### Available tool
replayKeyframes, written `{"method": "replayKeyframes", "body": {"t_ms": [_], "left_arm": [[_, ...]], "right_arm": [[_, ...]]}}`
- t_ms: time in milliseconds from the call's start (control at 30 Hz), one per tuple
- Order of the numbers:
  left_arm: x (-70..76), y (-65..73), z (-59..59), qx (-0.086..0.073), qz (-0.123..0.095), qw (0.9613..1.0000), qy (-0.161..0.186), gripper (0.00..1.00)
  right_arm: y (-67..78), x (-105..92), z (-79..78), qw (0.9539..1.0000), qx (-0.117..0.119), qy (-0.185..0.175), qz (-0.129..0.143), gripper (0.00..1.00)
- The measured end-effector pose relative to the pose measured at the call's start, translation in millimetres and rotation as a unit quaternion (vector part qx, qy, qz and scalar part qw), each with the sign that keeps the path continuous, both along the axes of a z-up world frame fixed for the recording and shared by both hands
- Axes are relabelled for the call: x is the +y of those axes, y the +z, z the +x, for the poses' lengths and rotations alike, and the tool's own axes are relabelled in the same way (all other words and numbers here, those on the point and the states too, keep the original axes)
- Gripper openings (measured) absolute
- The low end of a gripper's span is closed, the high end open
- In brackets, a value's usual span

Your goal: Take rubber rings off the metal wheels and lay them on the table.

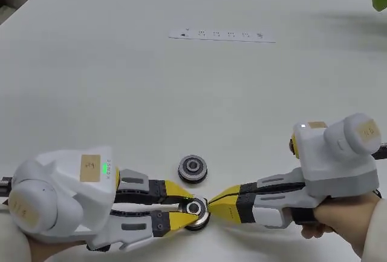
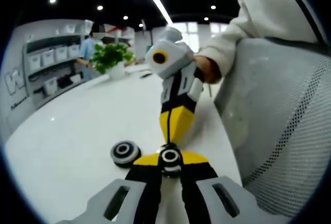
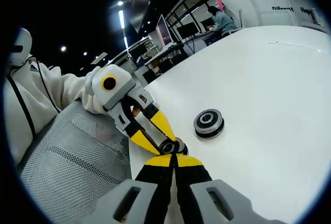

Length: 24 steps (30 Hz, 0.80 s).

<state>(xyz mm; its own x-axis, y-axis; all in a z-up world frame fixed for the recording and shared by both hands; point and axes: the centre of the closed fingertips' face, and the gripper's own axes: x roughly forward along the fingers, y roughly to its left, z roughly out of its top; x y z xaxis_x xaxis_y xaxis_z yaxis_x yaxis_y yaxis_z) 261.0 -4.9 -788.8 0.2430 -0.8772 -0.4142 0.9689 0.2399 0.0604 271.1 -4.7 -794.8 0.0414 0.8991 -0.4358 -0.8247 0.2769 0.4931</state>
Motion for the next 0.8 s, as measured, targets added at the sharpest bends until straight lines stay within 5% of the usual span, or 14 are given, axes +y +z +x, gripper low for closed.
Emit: {"method": "replayKeyframes", "body": {"t_ms": [800], "left_arm": [[1.8,-0.5,0.8,-0.002,0.001,1.0,-0.001,0.14]], "right_arm": [[5.7,5.3,-2.2,0.9999,0.004,0.005,0.015,0.0]]}}
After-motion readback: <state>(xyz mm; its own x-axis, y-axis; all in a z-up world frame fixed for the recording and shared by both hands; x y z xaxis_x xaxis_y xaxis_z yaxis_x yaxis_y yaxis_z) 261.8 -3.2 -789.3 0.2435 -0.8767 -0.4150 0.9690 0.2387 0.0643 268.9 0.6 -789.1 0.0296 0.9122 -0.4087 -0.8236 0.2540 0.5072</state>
